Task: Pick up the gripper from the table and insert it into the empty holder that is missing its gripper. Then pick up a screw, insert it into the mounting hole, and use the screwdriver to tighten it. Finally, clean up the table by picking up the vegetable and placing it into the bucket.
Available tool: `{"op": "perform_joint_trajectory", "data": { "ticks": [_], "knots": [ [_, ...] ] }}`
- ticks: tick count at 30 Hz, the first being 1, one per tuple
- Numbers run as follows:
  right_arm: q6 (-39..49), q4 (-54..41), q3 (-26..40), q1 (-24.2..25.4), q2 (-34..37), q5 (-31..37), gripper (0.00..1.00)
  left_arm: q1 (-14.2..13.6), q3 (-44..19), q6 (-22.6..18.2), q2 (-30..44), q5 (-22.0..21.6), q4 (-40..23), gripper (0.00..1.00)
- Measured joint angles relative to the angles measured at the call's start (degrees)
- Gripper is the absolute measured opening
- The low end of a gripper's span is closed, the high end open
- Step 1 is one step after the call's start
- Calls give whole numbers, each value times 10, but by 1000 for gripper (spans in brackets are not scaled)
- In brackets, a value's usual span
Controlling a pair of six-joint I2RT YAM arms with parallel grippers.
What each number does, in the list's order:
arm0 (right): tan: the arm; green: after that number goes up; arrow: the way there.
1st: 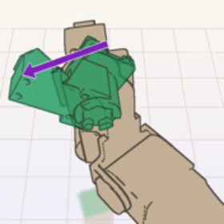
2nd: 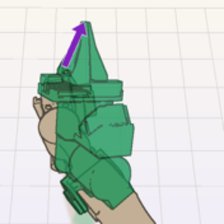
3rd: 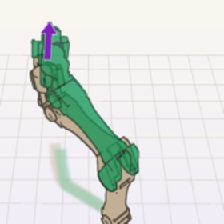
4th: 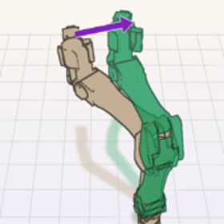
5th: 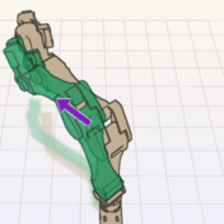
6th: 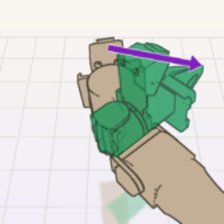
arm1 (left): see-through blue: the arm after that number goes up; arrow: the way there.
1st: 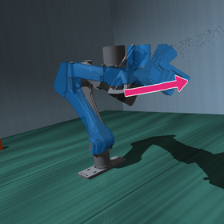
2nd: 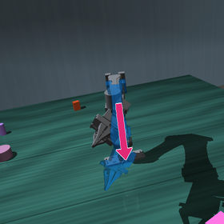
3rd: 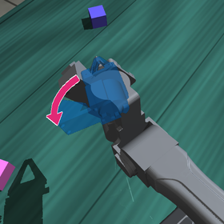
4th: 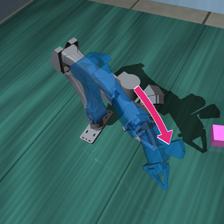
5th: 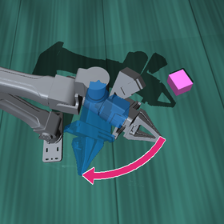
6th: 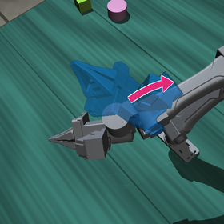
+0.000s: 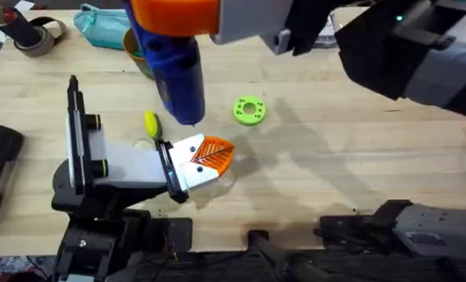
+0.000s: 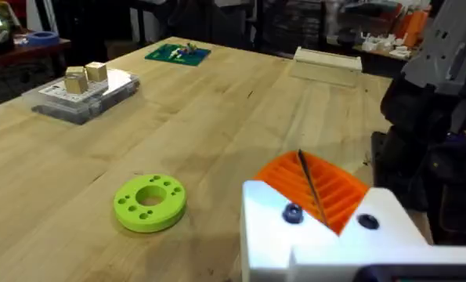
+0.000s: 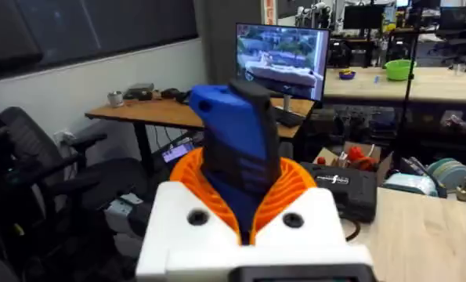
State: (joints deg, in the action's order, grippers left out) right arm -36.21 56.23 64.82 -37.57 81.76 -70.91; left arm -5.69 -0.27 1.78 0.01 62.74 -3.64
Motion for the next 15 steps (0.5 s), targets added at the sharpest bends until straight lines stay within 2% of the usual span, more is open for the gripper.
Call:
{"op": "perform_joint_trajectory", "data": {
  "ticks": [6,15],
  "knots": [
    [6,2,0,-2,0,-12,40,0,0,0,0,0,0,17],
    [67,10,0,-22,0,-39,40,0,0,0,0,0,0,17]
  ]
}}
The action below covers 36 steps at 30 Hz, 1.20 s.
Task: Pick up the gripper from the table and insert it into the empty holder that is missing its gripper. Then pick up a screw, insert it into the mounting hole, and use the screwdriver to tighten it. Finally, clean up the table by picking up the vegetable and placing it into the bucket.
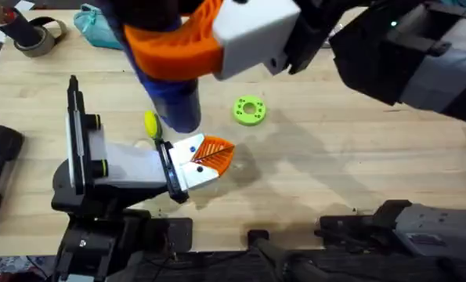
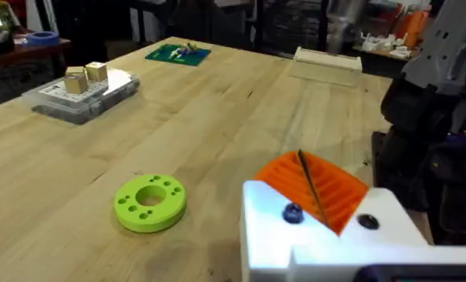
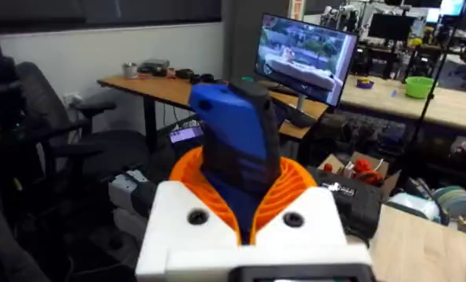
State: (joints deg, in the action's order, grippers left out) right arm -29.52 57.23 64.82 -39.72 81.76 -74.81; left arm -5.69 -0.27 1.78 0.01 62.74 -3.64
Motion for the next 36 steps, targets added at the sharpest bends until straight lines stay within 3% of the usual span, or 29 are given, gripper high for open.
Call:
{"op": "perform_joint_trajectory", "data": {
  "ticks": [14,36],
  "knots": [
    [13,52,-61,-5,0,20,39,0,0,0,0,0,0,17],
    [13,54,-95,-14,0,41,39,0,0,0,0,0,0,17]
  ]
}}
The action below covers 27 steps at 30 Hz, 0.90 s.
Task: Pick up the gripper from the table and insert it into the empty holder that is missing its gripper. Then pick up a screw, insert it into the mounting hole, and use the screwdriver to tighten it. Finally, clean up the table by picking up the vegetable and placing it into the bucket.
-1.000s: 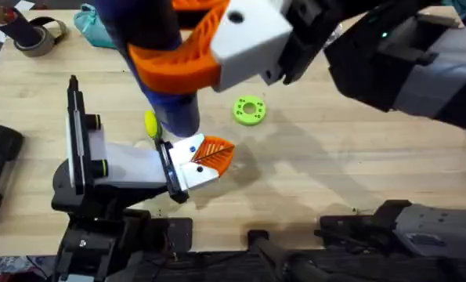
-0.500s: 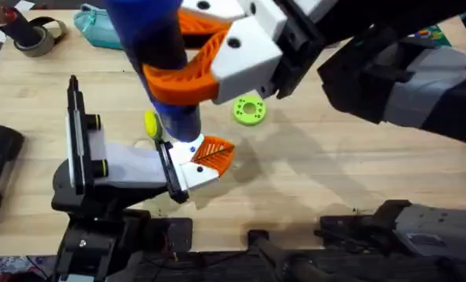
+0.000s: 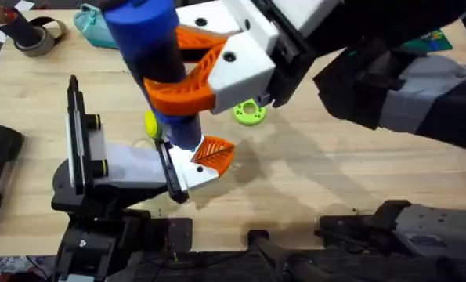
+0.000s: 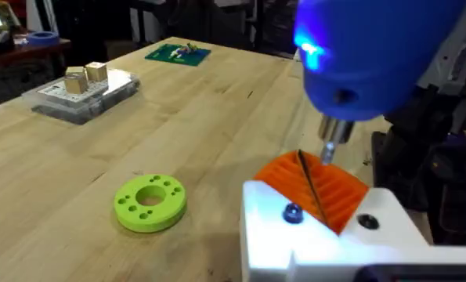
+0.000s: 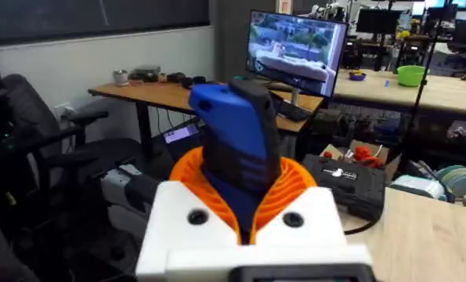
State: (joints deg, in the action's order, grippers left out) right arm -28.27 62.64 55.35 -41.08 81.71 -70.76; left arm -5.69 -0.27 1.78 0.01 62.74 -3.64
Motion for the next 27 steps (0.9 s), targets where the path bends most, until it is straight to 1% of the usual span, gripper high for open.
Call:
{"op": "perform_joint_trajectory", "data": {
  "ticks": [27],
  "knots": [
    [4,0,-19,0,0,15,39,0,0,0,0,0,0,17]
  ]
}}
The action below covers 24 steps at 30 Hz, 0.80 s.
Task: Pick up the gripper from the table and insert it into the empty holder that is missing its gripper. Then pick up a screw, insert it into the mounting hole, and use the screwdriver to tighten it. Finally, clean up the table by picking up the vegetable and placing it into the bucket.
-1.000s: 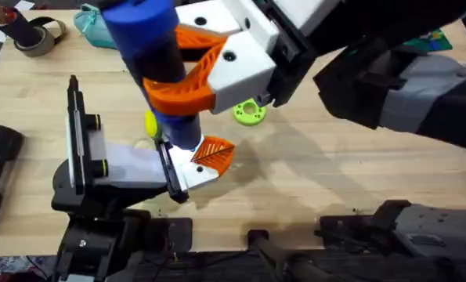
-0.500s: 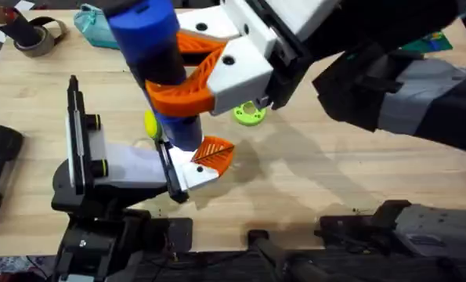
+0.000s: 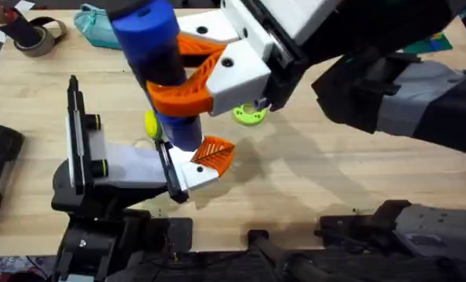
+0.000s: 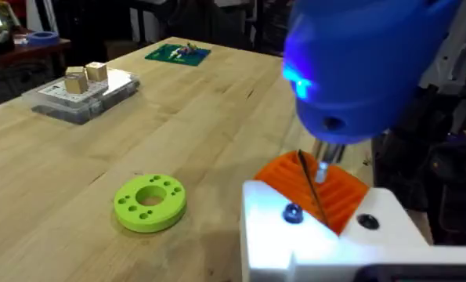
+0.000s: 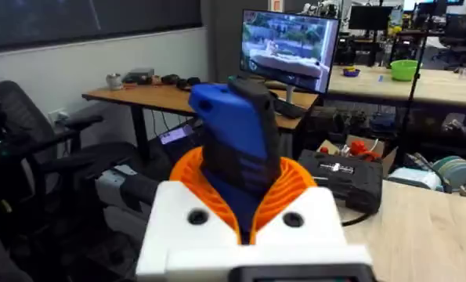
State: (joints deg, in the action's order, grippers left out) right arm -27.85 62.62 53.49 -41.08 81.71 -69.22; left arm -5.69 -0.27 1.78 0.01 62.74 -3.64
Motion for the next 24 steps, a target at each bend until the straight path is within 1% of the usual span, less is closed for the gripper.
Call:
{"op": "perform_joint_trajectory", "data": {
  "ticks": [24],
  "knots": [
    [22,0,-10,0,0,4,38,0,0,0,0,0,0,17]
  ]
}}
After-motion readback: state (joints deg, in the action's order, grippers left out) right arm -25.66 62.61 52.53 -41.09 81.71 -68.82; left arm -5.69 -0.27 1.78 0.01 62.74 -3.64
